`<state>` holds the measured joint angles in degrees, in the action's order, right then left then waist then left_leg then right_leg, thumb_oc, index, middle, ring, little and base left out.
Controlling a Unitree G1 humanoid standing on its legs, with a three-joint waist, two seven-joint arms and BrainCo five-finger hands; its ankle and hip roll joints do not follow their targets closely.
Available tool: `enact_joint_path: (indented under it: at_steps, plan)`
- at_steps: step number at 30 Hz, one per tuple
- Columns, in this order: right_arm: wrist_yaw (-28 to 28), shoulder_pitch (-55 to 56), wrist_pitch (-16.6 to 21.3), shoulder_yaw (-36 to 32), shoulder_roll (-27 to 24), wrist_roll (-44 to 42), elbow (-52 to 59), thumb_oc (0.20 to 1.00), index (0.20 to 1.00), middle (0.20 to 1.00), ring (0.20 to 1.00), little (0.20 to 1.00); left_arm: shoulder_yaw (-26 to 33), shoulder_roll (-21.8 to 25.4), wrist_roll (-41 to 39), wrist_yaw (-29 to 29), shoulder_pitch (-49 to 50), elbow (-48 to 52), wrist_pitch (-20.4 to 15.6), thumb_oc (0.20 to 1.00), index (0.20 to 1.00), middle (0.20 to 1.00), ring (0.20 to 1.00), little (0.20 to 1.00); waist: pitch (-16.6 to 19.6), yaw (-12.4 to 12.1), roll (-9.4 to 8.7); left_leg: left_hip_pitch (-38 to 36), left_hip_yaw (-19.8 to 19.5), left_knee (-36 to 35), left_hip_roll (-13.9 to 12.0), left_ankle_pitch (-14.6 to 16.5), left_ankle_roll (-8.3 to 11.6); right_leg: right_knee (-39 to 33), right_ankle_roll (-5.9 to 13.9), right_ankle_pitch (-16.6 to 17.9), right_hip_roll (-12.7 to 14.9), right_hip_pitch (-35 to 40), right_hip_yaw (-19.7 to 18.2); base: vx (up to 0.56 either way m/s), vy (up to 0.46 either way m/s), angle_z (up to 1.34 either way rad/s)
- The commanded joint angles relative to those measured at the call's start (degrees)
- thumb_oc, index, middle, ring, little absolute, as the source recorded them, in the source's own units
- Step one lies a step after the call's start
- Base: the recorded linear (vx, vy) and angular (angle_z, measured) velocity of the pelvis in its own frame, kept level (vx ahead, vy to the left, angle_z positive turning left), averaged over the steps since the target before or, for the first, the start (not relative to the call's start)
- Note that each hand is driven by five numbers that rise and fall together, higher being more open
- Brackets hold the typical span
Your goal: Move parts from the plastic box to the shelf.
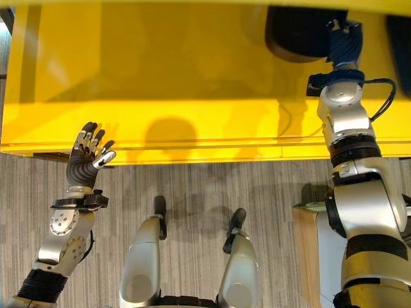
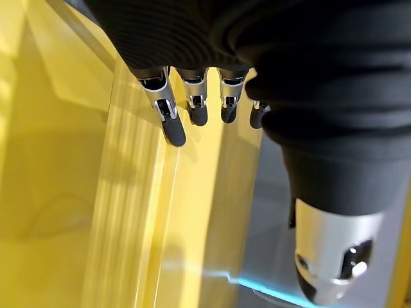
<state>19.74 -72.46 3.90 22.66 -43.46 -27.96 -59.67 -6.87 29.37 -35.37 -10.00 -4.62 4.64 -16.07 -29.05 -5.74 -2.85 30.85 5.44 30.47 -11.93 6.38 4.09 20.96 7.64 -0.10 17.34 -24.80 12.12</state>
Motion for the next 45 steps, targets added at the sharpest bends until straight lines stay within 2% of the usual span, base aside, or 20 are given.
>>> enact_joint_path:
  at_steps: [1,4,6,10,17,32,45]
  plan:
    - [-0.08,-4.45,3.49,-0.14,-2.71,-3.30,3.56,0.200,0.200,0.200,0.200,0.200,-3.22,1.02,-0.49,1.03,3.99,2.27,0.25,1.000,1.000,1.000,1.000,1.000,3.30,0.33,-0.31,0.90,-4.04,-3.75,-2.79,-2.71,2.68,9.07,0.91,-6.27,2.21,2.18,-0.28,-0.09,-0.019,-0.01]
    - [-0.42,-6.36,3.43,1.35,-3.45,-4.00,-0.07,0.200,0.200,0.200,0.200,0.200,-4.52,0.83,-0.83,0.90,3.37,2.61,0.30,1.000,1.000,1.000,1.000,1.000,2.99,0.46,0.20,3.89,-5.01,-0.88,-2.79,-1.93,2.78,12.67,0.43,-7.78,2.46,-0.77,-0.64,-0.08,-0.006,0.05]
    - [-0.49,-7.37,3.39,2.66,-4.26,-3.76,-1.55,0.200,0.200,0.200,0.200,0.200,-5.31,0.80,-0.69,0.86,3.34,2.56,0.44,1.000,1.000,1.000,1.000,1.000,2.63,0.48,0.44,5.84,-6.12,2.20,-2.77,0.34,3.16,16.05,0.40,-10.16,2.73,-2.70,-1.21,0.01,-0.019,0.09]
    - [-0.48,-7.31,3.52,3.33,-4.90,-3.52,-3.21,0.200,0.200,0.200,0.200,0.200,-6.17,0.73,-0.81,0.55,2.66,1.87,0.55,1.000,1.000,1.000,1.000,1.000,2.23,0.71,0.77,8.51,-6.87,4.80,-2.51,1.42,2.95,18.55,0.06,-11.43,2.94,-5.29,-1.56,0.00,-0.004,0.00]
    - [-1.35,-8.56,3.06,5.60,-6.14,-1.64,-8.14,0.200,0.200,0.200,0.200,0.200,-7.27,1.28,-1.08,0.26,0.89,1.21,-0.08,1.000,1.000,1.000,1.000,1.000,2.10,0.29,1.02,10.26,-7.32,5.52,-1.85,1.64,2.68,19.48,0.01,-11.69,3.44,-7.03,-1.65,0.00,-0.003,0.07]
    - [-2.75,-15.49,1.62,15.66,-7.82,6.74,-12.96,0.200,0.200,0.200,0.200,0.200,-6.77,1.41,-1.48,-0.27,0.03,0.79,-1.18,1.000,1.000,1.000,1.000,1.000,2.57,-0.53,0.62,10.65,-8.07,5.05,-1.15,1.50,2.68,19.93,-0.23,-12.46,3.59,-7.08,-0.94,0.00,0.000,0.00]
    - [-2.71,-16.43,1.88,15.99,-7.03,5.64,-14.44,0.200,0.200,0.200,0.200,0.200,-6.51,1.36,-1.72,-0.46,0.10,1.06,-1.55,1.000,1.000,1.000,1.000,1.000,2.32,-0.71,0.55,10.87,-8.50,4.87,-1.13,1.30,2.84,20.44,-0.40,-12.92,3.44,-7.22,-0.72,0.00,0.000,0.00]
